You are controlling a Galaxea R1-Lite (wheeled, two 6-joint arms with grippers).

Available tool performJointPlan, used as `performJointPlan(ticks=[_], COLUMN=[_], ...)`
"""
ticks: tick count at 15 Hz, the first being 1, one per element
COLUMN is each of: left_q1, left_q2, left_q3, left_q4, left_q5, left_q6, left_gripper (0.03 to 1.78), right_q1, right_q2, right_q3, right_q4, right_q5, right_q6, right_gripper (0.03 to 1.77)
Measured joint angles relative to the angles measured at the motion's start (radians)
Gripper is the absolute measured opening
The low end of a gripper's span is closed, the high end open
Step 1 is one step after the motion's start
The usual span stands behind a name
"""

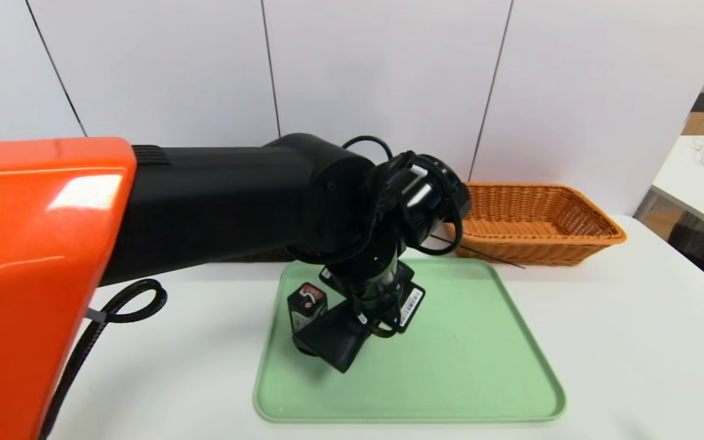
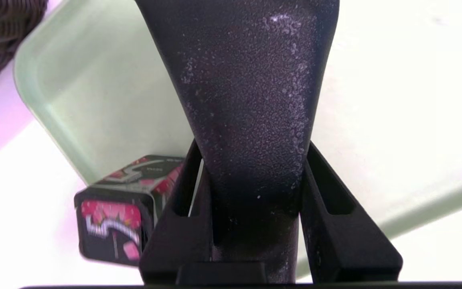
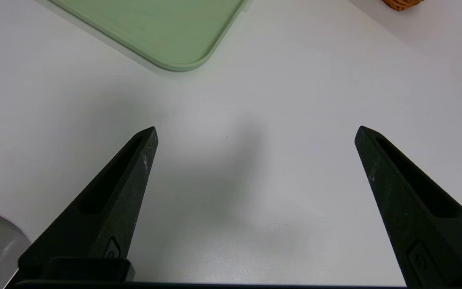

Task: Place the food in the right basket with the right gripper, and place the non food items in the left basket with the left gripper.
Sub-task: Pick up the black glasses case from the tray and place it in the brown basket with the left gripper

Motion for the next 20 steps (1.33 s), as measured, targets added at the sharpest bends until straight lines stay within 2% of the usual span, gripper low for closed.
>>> performJointPlan(ticks=[2, 4, 11, 14, 17, 18, 20], left_q1=[-0.031, -0.063, -0.091, -0.046, 0.039, 0.066, 0.131], left_q2=[-0.033, -0.065, -0.218, -0.29, -0.351, -0.366, -0.396], left_q3=[0.0, 0.0, 0.0, 0.0, 0.0, 0.0, 0.0], left_q4=[0.0, -0.007, -0.085, -0.147, -0.165, -0.171, -0.175], left_q5=[0.004, 0.035, 0.093, 0.099, 0.091, 0.082, 0.025], left_q6=[0.015, 0.044, 0.297, 0.443, 0.554, 0.587, 0.668], left_gripper=[0.6, 0.6, 0.6, 0.6, 0.59, 0.59, 0.59], right_q1=[0.0, 0.0, -0.001, 0.0, 0.0, 0.0, 0.0], right_q2=[0.0, -0.001, -0.012, -0.011, -0.011, -0.011, -0.011], right_q3=[0.0, 0.0, 0.005, 0.003, 0.003, 0.003, 0.004], right_q4=[0.0, 0.0, 0.0, 0.0, 0.0, 0.0, 0.0], right_q5=[-0.001, -0.001, 0.001, 0.0, 0.002, 0.002, 0.002], right_q6=[0.0, 0.0, 0.0, -0.007, -0.009, -0.009, -0.009], right_gripper=[1.69, 1.69, 1.69, 1.69, 1.69, 1.69, 1.69])
